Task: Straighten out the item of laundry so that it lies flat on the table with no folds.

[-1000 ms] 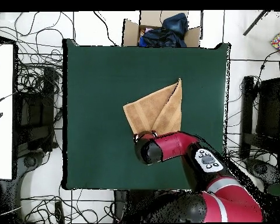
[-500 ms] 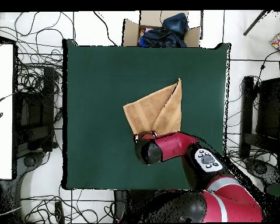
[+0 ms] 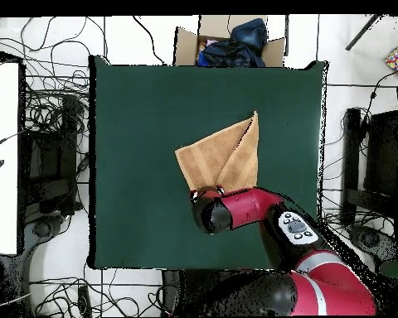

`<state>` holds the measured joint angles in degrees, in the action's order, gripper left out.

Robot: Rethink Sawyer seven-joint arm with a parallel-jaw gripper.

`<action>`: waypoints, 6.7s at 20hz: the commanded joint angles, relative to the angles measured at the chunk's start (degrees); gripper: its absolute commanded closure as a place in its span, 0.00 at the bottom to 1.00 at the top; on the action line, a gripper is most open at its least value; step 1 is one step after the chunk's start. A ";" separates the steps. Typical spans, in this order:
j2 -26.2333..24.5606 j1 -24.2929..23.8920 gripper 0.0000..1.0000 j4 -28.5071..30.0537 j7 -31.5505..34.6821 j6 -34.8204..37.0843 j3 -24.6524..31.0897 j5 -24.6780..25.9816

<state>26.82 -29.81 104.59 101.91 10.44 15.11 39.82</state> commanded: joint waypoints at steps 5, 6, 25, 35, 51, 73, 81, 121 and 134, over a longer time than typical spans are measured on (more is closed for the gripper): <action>-1.60 -4.04 0.00 -9.16 -6.98 6.43 4.60 3.21; -1.35 -3.94 0.00 -9.01 -6.77 6.32 4.49 3.32; -1.53 -8.11 0.00 -10.79 -13.02 12.00 9.10 3.09; -1.28 -14.55 0.00 -11.81 -19.42 18.21 13.97 3.54; 0.04 -14.78 0.00 -11.26 -19.98 18.96 14.61 2.93; 3.15 -14.56 0.00 -8.00 -21.64 18.85 15.42 3.83; 3.75 -13.38 0.00 -2.79 -16.99 14.68 13.67 5.01; 0.17 -11.69 0.00 -3.14 -12.62 11.14 11.90 8.99; -0.12 -13.88 0.00 -4.39 -15.99 12.63 13.58 8.61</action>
<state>28.05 -43.09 100.31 90.17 24.36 26.46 45.36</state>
